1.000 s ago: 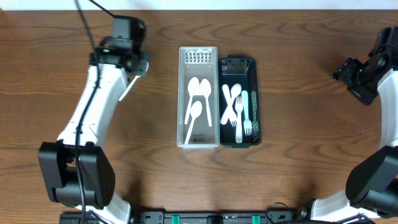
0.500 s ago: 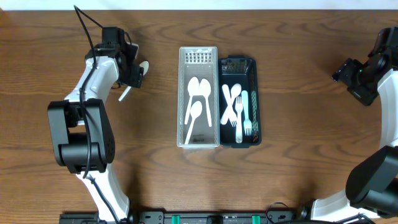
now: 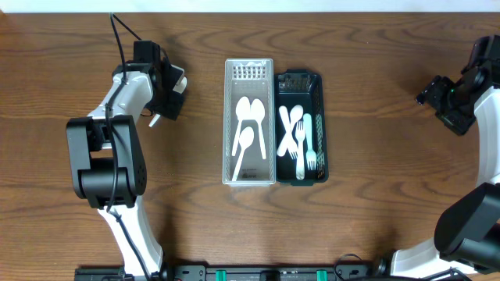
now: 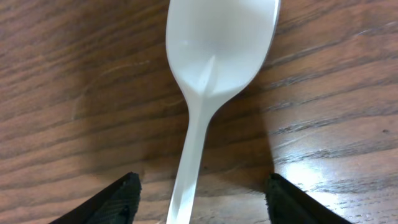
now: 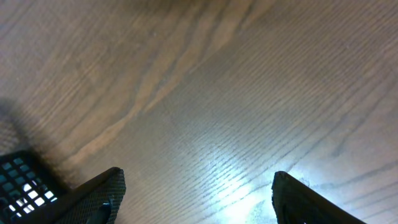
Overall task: Pack container
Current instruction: 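Grasp the last white spoon with the left gripper, then place the white spoon into the clear mesh tray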
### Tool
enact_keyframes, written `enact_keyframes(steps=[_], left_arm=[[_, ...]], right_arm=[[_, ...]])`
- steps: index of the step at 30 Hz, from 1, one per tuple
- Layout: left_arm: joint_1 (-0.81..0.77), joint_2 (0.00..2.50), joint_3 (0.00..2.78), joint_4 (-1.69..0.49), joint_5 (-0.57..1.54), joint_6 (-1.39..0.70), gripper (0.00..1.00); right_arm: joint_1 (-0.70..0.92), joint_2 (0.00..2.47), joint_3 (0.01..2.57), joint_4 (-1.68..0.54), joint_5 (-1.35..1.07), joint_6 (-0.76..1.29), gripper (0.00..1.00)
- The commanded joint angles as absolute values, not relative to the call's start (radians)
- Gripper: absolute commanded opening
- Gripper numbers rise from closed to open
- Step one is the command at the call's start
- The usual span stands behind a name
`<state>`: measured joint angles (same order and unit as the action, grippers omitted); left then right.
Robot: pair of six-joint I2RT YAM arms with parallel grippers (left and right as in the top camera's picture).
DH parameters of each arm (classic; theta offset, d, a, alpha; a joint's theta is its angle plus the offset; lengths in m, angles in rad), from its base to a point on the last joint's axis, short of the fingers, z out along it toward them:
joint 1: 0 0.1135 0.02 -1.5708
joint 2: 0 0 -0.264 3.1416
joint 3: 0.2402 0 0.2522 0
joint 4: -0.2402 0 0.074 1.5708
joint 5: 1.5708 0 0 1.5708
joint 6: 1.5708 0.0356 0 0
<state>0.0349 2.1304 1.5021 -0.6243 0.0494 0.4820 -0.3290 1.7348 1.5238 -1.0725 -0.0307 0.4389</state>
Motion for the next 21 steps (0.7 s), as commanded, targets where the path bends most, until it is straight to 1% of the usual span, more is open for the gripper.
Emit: enact_keyframes(steps=[1,4,7,10,12,14,21], left_arm=[[0.038,2.151,1.509,-0.640,0.065,0.505,0.63],[0.038,2.151,1.509,-0.675,0.084,0.496,0.52],[0.036,2.147,1.510,-0.733,0.113,0.474,0.32],[0.033,2.136,1.510,-0.770,0.113,0.408,0.19],[0.033,2.116,1.515,-0.797,0.114,0.356,0.06],[0.033,2.095,1.524,-0.817,0.121,0.333,0.06],[0.008,1.895,1.571,-0.861,0.150,0.274,0.06]], right_arm=[[-0.332,1.741,1.522,-1.082,-0.034,0.433,0.79],[-0.332,1.741,1.522,-1.088,-0.034,0.433,0.79],[-0.332,1.741,1.521,-1.088,-0.034,0.433,0.79],[-0.333,1.741,1.522,-1.087,-0.034,0.433,0.79],[-0.332,1.741,1.522,-1.084,-0.034,0.433,0.79],[-0.332,1.741,1.522,-1.084,-0.034,0.433,0.76],[-0.333,1.741,1.522,-1.065,-0.033,0.433,0.75]])
